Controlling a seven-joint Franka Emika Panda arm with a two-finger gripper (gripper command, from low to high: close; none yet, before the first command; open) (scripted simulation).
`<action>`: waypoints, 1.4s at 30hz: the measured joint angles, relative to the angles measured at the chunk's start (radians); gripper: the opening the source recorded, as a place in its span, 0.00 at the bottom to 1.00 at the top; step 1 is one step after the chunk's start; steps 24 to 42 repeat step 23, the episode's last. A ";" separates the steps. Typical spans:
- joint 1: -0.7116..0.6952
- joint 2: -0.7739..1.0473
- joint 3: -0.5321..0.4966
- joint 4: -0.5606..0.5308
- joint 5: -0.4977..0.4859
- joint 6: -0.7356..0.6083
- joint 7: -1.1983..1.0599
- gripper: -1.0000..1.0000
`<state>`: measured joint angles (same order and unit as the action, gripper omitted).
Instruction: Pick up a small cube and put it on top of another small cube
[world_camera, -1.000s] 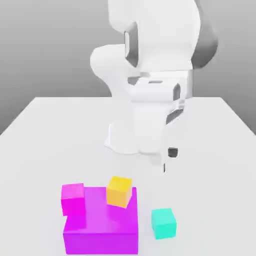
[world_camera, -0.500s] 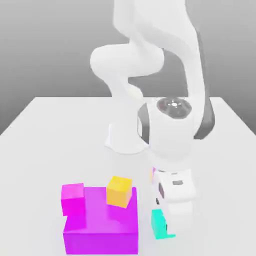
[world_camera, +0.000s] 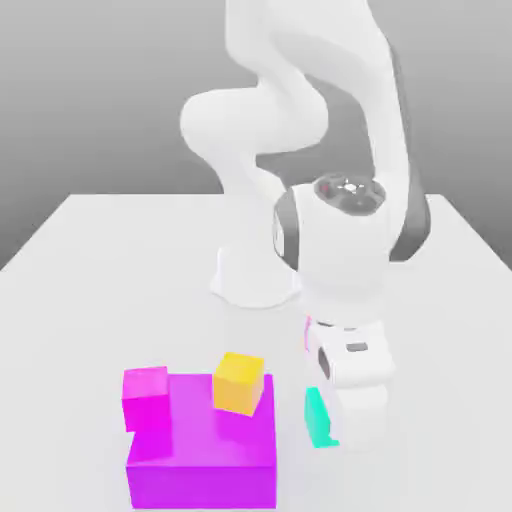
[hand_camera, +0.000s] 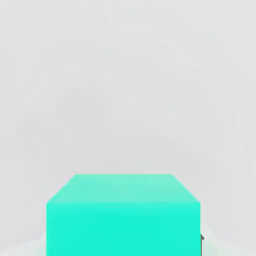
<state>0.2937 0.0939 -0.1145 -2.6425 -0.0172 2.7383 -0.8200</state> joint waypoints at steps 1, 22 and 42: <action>-0.018 -0.033 -0.009 -0.005 -0.025 -0.025 -0.030 0.00; -0.063 -0.251 -0.186 -0.117 -0.071 -0.134 -0.691 1.00; -0.063 -0.251 -0.186 -0.117 -0.071 -0.134 -0.691 1.00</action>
